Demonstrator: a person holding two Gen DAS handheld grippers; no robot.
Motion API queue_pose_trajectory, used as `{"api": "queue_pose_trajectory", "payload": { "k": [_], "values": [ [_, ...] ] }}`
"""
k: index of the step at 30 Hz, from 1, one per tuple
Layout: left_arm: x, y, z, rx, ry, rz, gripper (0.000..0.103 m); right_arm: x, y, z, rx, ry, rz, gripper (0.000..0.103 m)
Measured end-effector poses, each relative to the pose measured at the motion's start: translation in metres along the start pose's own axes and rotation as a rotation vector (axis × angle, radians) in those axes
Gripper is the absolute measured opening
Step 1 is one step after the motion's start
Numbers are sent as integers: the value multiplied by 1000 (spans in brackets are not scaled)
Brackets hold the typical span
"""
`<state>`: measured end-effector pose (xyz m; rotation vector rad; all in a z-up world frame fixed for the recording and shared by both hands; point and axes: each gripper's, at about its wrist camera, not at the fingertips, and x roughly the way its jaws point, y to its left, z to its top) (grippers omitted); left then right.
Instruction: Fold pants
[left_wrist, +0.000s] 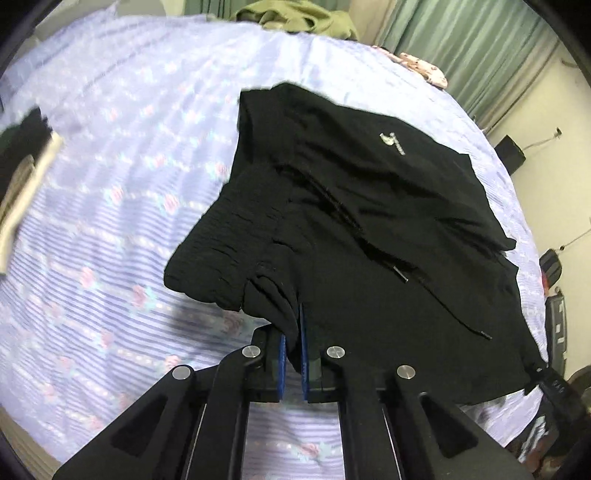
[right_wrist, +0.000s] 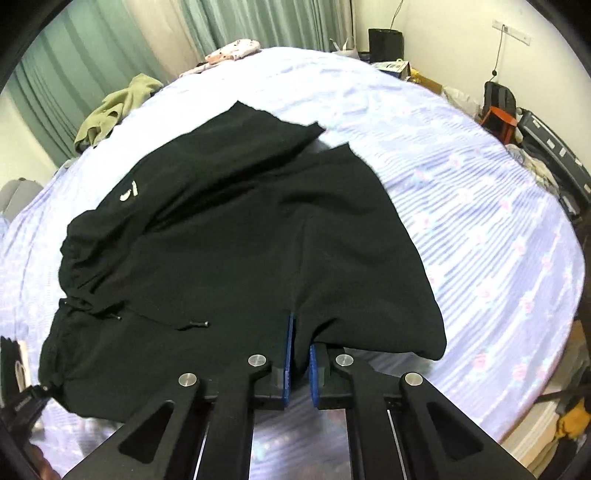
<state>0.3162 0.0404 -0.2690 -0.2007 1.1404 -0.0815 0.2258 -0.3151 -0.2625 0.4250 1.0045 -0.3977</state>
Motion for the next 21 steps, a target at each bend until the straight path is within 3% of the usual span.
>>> {"api": "queue_pose_trajectory", "payload": {
  "k": [7,15,21],
  "values": [
    [-20,-4,1,38,39,0,7,-32,-2,-6,5,32,-40,7],
    [-43,6,-3,89,81,-38,7,-69,6,-9,42,-13,-114,6],
    [-51,2,7,71,85,-47,7,-87,10,2,56,-27,-141,6]
  ]
}}
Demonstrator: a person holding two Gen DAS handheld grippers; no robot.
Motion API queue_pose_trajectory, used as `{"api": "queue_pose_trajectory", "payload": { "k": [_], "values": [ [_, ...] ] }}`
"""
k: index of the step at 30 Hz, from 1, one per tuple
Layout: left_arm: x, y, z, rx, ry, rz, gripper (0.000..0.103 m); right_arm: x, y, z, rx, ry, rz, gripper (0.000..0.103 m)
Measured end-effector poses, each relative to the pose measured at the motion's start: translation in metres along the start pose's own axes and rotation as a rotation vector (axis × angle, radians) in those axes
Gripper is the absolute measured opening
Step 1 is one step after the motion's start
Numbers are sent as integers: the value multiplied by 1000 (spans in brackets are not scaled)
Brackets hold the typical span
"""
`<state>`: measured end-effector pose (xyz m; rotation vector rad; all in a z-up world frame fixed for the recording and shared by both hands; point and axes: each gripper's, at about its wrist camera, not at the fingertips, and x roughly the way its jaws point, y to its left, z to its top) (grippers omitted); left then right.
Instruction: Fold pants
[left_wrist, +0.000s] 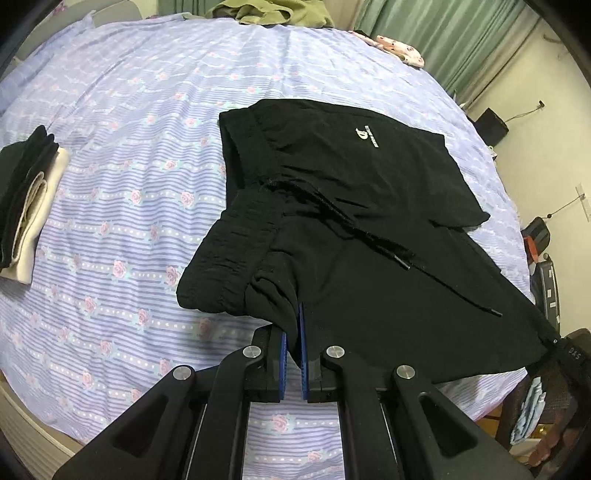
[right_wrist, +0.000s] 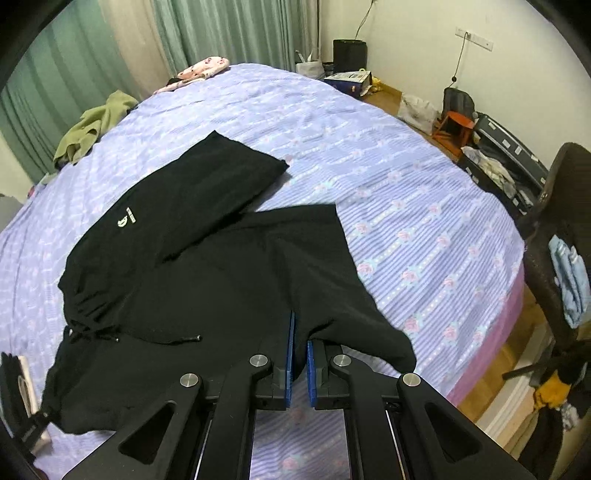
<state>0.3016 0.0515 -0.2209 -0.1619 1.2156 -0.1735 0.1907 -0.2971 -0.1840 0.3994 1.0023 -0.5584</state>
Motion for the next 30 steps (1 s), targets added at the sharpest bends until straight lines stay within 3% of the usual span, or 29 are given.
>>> {"api": "queue_pose_trajectory", "payload": {
  "k": [15,22,30],
  "values": [
    [-43,-10,34,-109,-54,-3,7,-32,18,60,-120,-51,18,6],
    [-35,-21,62,-171,-42,29,7,-17,35,104,-170,-64,51,6],
    [-9,-26,131,-249,-91,70,7,28,90,179,-244,-124,136,6]
  ]
}}
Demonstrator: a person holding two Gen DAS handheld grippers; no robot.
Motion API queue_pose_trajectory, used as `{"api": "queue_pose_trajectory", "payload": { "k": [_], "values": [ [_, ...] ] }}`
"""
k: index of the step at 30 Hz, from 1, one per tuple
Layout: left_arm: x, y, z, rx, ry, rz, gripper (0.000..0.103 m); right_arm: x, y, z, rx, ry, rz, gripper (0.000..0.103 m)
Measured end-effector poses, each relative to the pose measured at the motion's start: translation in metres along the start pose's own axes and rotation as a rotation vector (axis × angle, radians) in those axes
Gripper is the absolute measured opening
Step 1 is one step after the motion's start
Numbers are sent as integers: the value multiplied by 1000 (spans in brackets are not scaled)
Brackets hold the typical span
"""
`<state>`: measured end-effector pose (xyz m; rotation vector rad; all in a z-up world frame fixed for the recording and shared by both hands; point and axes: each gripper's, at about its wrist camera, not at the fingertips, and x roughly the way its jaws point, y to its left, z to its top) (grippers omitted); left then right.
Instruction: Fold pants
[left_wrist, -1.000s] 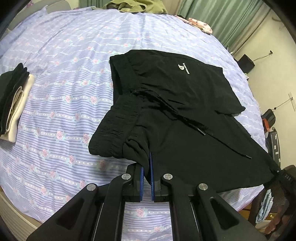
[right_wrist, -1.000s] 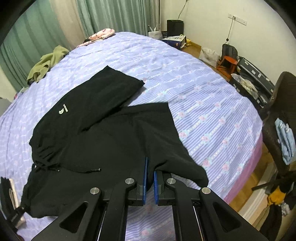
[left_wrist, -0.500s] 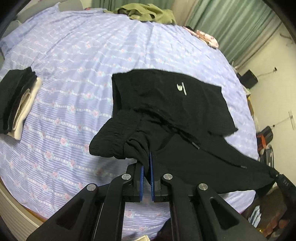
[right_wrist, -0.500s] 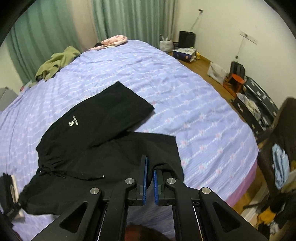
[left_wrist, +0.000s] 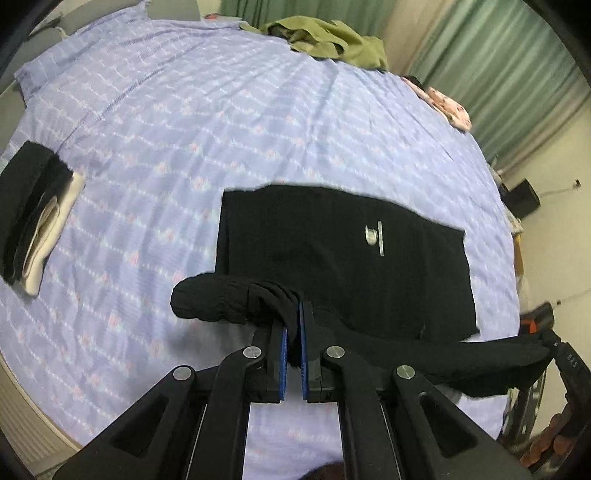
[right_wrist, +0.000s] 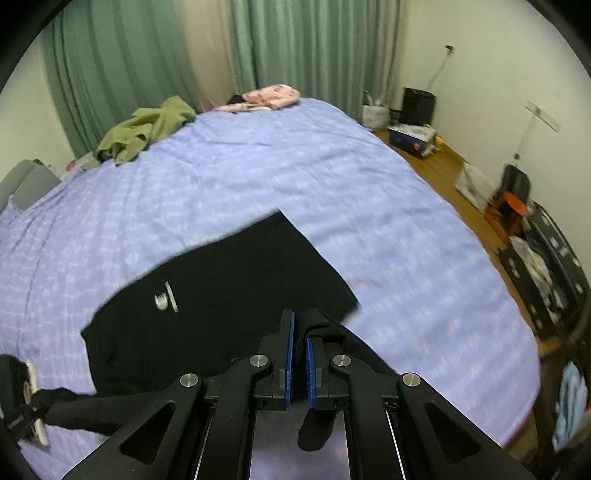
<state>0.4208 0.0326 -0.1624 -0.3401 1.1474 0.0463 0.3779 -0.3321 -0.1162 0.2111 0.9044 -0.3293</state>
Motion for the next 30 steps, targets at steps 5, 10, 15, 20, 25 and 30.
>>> {"api": "queue_pose_trajectory", "payload": {
  "k": [5,10,15,20,25,30],
  "values": [
    [43,-15,43,-13,-7,39,7,57,22,45,-33,-11,44,6],
    [94,-24,77,-15,17,93,8,132,45,75,-80,34,66,6],
    [136,-27,95,-21,52,132,8,191,63,92,-131,76,68,6],
    [167,-24,104,-21,78,181,15,233,79,98,-183,106,71,6],
    [175,-23,109,40,115,183,27,257,95,101,-247,114,58,6],
    [155,-34,104,140,130,162,38,267,103,104,-262,114,64,6]
  ]
}}
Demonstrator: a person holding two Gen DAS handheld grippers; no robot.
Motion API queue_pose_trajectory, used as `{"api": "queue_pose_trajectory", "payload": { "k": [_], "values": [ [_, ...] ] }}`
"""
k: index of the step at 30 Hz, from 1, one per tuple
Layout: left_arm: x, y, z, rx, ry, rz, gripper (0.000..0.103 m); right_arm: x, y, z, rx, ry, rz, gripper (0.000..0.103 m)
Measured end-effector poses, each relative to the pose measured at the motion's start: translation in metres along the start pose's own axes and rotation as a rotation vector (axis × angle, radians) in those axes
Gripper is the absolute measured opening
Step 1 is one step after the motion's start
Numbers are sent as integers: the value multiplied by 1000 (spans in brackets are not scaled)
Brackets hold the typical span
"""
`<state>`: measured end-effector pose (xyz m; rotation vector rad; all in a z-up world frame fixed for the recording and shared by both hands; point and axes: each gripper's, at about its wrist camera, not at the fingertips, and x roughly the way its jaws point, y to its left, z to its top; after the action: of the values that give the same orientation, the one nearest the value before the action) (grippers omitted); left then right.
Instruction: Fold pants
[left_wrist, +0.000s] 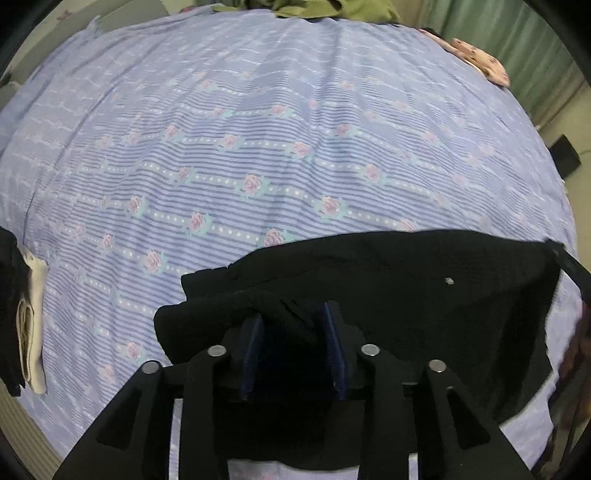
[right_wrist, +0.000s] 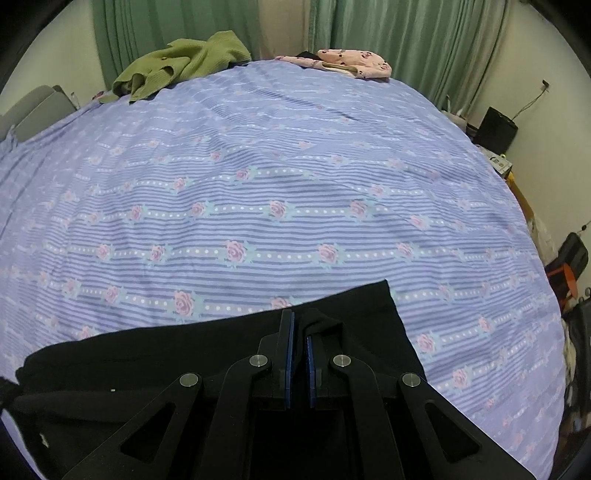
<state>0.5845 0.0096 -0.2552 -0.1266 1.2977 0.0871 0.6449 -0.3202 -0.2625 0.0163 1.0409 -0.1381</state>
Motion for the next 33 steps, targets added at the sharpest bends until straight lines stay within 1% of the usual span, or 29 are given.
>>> {"api": "queue_pose_trajectory", "payload": {
  "k": [1,2,3,4,6,8,10,12,13,14,16,17,18,19,20,21,22,23,24,25,26,28,31,33],
  "values": [
    [-1,2,1,-11,18,-32,49,1,0,1,2,0,1,6],
    [-1,5,3,-34,56,-69,64,2,2,3,5,0,-1,6],
    [-2,10,7,-67,89,-87,75,2,2,4,7,0,-2,6],
    [-5,15,10,-89,93,-87,85,2,3,5,7,-2,-5,6],
    [-14,17,18,-72,92,-44,85,0,7,6,-6,-10,-12,6],
    [-25,12,24,1,56,-21,86,-6,13,6,-32,-28,-14,6],
    [-35,-1,30,132,-13,-5,91,-13,16,6,-44,-43,-14,6],
    [-35,-19,35,329,-91,-25,92,-15,15,8,-34,-47,-9,6],
    [-33,-26,36,408,-110,-36,92,-15,13,8,-27,-45,-7,6],
    [-26,-34,36,509,-131,-50,92,-14,10,9,-21,-39,-7,6],
    [-12,-41,39,588,-133,-50,92,-10,7,8,-22,-30,-10,6],
    [-2,-44,42,602,-111,-67,92,-7,6,7,-25,-23,-15,6],
    [11,-46,45,601,-65,-106,91,-4,5,6,-27,-19,-18,6],
    [20,-48,47,601,-28,-131,90,0,3,5,-28,-11,-22,6],
    [33,-53,48,605,-1,-140,87,3,2,4,-26,-5,-22,6],
    [40,-57,48,619,2,-127,84,7,0,3,-19,1,-19,6],
    [46,-63,45,633,-5,-103,67,9,-1,3,-14,5,-17,6],
    [52,-66,44,641,-13,-72,40,12,-3,3,-5,11,-15,6],
    [58,-68,44,640,-8,-68,25,14,-4,3,3,13,-12,6],
    [62,-69,42,629,-2,-73,7,16,-5,4,10,13,-3,6],
    [65,-68,42,609,-10,-74,6,19,-5,6,11,13,1,6],
    [66,-69,42,597,-38,-51,6,25,-2,12,1,7,-8,6],
    [72,-69,45,561,-42,-23,12,40,6,22,-25,12,-3,6],
    [73,-61,49,526,-49,-8,31,46,8,26,-30,6,23,9]
  ]
}}
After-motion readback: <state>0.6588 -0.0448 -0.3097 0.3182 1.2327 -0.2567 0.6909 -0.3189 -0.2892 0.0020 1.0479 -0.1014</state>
